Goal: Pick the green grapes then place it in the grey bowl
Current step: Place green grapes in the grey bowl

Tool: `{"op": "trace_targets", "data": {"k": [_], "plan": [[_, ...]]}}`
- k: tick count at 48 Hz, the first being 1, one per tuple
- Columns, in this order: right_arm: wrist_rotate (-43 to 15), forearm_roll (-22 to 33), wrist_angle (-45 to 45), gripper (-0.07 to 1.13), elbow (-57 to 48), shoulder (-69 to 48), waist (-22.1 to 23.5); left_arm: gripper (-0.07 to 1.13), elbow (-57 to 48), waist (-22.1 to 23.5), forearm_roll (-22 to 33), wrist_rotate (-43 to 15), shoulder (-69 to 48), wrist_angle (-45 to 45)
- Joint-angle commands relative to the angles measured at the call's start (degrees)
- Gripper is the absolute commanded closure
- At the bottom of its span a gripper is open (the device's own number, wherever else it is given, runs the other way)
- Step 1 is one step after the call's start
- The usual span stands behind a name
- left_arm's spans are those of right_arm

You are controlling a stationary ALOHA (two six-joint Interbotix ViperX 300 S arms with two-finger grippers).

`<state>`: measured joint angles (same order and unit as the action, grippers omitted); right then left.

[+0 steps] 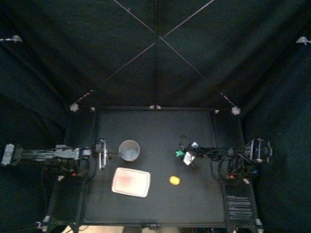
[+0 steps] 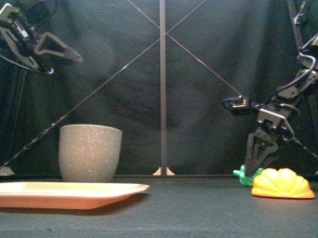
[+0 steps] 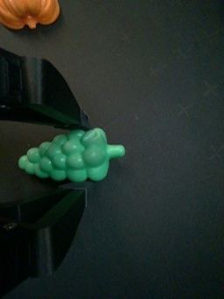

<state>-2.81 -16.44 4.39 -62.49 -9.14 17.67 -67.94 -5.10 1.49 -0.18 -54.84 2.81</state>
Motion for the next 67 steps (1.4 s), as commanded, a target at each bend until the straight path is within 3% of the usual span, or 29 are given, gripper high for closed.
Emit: {"op": "trace_targets", "data": {"k": [1,13,24,31,48,60,67], "plan": [[0.09,0.0,0.26,0.43,1.23,-0.97,0.09,0.93,0.88,0.09,0.0,0.09,0.26,0.26],[0.88,2.81,0.18,0.46,9.58,-5.36,-3.16,0.93,0.88,0.0,0.0,0.09,0.26,0.26],[0.53,15.12,3.69,0.46,22.68,-3.6,-7.21,0.93,0.79,0.09,0.09,0.09,0.26,0.35],[0.26,19.69,8.26,0.46,29.18,3.08,-7.56,0.93,0.44,0.0,0.0,0.09,0.26,0.26],[0.44,21.97,10.37,0.46,48.16,23.47,-8.7,0.93,0.18,0.09,0.09,0.09,0.18,0.35],[0.35,22.59,1.58,0.45,57.22,28.65,-9.23,0.93,-0.44,0.18,0.09,0.09,0.26,0.35],[0.44,22.76,-2.37,0.35,59.94,30.23,-9.67,0.93,-0.62,0.18,0.09,0.09,0.18,0.26]]}}
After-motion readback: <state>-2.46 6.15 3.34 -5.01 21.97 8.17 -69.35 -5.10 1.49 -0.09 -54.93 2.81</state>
